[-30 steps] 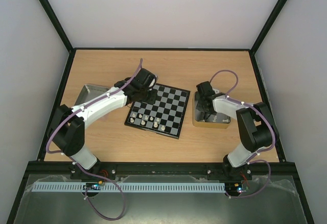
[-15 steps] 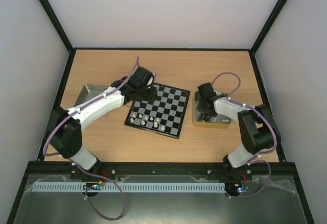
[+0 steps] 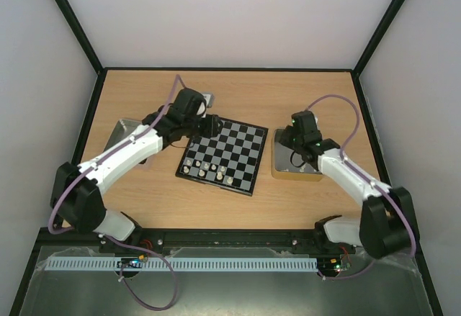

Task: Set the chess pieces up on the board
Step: Pick up the chess piece from the storage box, then place the chess piece on the chessboard.

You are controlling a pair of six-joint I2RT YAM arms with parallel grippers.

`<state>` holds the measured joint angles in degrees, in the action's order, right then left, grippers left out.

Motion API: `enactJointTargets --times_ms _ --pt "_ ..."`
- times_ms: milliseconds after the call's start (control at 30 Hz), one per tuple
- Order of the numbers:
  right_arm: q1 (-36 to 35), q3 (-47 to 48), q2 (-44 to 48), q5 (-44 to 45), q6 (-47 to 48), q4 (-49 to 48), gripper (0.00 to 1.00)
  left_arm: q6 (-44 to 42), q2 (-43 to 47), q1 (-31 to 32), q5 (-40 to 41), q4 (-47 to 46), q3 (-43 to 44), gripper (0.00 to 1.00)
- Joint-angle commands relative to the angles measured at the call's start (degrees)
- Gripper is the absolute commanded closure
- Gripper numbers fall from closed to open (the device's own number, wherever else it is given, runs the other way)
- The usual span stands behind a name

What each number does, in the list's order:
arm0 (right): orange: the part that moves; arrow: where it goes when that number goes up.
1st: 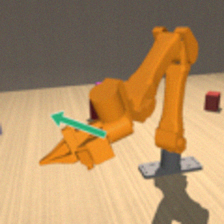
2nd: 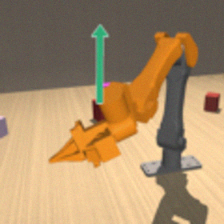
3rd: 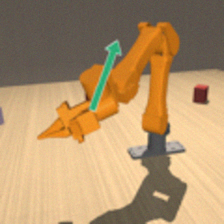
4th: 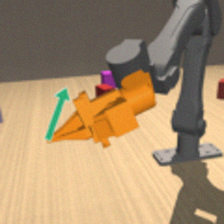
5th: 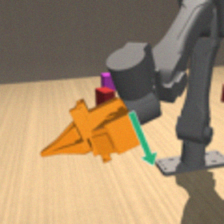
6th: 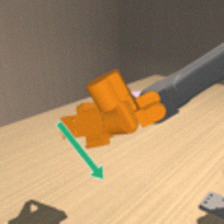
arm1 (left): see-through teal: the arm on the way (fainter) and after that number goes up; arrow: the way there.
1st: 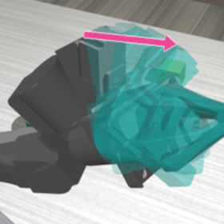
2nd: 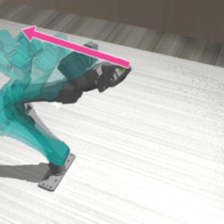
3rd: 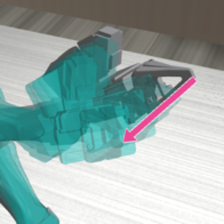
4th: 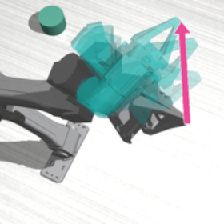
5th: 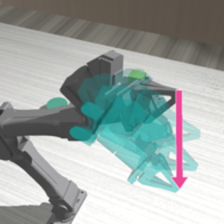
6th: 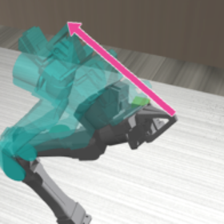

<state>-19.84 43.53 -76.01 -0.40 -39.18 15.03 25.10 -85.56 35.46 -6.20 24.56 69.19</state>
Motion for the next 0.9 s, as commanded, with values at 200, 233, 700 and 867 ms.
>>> enactJointTargets --times_ms 200,233,700,867 --pt "-0.38 -2.06 13.51 -35.54 4.55 -23.33 0.93 3.94 6.42 -3.82 -22.29 -10.5 0.69 0.28" --pt "-0.83 -2.05 13.44 -38.83 4.21 -25.62 0.94 4.69 6.23 -3.9 -24.38 -11.02 1.04 0.25" --pt "-10.92 3.29 10.77 -55.15 15.23 -26.66 0.94 14.6 3.96 -4.2 -44.92 -17.08 2.38 0.39" --pt "-11.01 3.61 10.69 -54.65 16.3 -26.03 0.94 13.2 4.01 -4.26 -46.67 -15.67 2.41 0.57"
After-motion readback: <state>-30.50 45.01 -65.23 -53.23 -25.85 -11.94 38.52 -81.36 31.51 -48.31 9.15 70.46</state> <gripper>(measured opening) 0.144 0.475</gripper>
